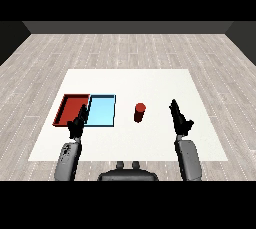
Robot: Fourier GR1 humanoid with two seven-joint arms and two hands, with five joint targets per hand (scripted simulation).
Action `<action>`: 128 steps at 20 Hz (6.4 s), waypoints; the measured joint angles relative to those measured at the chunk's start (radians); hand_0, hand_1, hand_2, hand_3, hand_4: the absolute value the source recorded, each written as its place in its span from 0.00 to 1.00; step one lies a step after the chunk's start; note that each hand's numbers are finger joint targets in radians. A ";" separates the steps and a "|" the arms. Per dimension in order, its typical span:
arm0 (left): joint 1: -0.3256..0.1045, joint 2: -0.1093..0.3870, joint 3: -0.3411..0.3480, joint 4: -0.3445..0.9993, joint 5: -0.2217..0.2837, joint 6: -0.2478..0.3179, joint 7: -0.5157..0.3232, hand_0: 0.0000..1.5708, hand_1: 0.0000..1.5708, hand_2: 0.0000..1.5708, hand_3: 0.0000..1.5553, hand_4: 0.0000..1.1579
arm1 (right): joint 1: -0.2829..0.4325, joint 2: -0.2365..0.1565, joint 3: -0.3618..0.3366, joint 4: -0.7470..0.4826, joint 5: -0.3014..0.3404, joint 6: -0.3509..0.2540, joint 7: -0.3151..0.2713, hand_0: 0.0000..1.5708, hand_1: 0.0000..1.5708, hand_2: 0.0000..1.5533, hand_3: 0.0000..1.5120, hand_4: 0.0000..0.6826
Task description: Pick the red can and put it in the red box
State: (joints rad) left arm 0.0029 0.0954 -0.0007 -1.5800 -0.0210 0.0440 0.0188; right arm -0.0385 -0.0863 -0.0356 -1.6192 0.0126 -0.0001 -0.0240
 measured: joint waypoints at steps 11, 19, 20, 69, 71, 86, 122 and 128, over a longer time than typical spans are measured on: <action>-0.015 -0.033 0.018 -0.070 0.059 -0.072 -0.252 0.00 0.00 0.00 0.00 0.00 | 0.025 -0.048 -0.089 0.005 -0.129 0.151 -0.169 0.00 0.00 0.00 0.00 0.00; 0.009 -0.048 0.032 -0.057 0.085 -0.110 -0.420 0.00 0.00 0.00 0.00 0.00 | 0.038 -0.072 -0.133 0.091 -0.162 0.247 -0.338 0.00 0.00 0.00 0.00 0.00; 0.012 -0.052 0.028 -0.059 0.081 -0.109 -0.430 0.00 0.00 0.00 0.00 0.00 | 0.030 -0.068 -0.132 0.098 -0.155 0.244 -0.345 0.00 0.00 0.00 0.00 0.00; 0.008 -0.052 0.065 -0.058 0.134 -0.135 -0.456 0.00 0.00 0.00 0.00 0.00 | -0.273 0.081 0.008 0.577 -0.241 0.121 -0.379 0.00 0.00 0.00 0.00 0.00; 0.013 -0.057 0.059 -0.059 0.127 -0.131 -0.465 0.00 0.00 0.00 0.00 0.00 | -0.289 0.079 0.010 0.597 -0.257 0.123 -0.380 0.00 0.00 0.00 0.00 0.00; -0.014 -0.049 0.072 -0.042 0.152 -0.146 -0.459 0.00 0.00 0.00 0.00 0.00 | -0.404 0.076 0.120 0.777 -0.368 0.044 -0.450 0.00 0.00 0.00 0.00 0.00; 0.012 -0.040 0.080 -0.056 0.177 -0.164 -0.470 0.00 0.00 0.00 0.00 0.00 | -0.635 0.086 0.255 1.091 -0.530 -0.042 -0.512 0.00 0.00 0.00 0.00 0.00; 0.020 -0.059 0.064 -0.068 0.165 -0.152 -0.477 0.00 0.00 0.00 0.00 0.00 | -0.663 0.082 0.276 1.163 -0.562 -0.047 -0.525 0.89 0.89 0.91 0.91 0.43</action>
State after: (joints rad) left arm 0.0229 0.0364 0.0629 -1.6478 0.1442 -0.1080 -0.4584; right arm -0.7010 -0.0042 0.2400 -0.4557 -0.5497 -0.0471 -0.5488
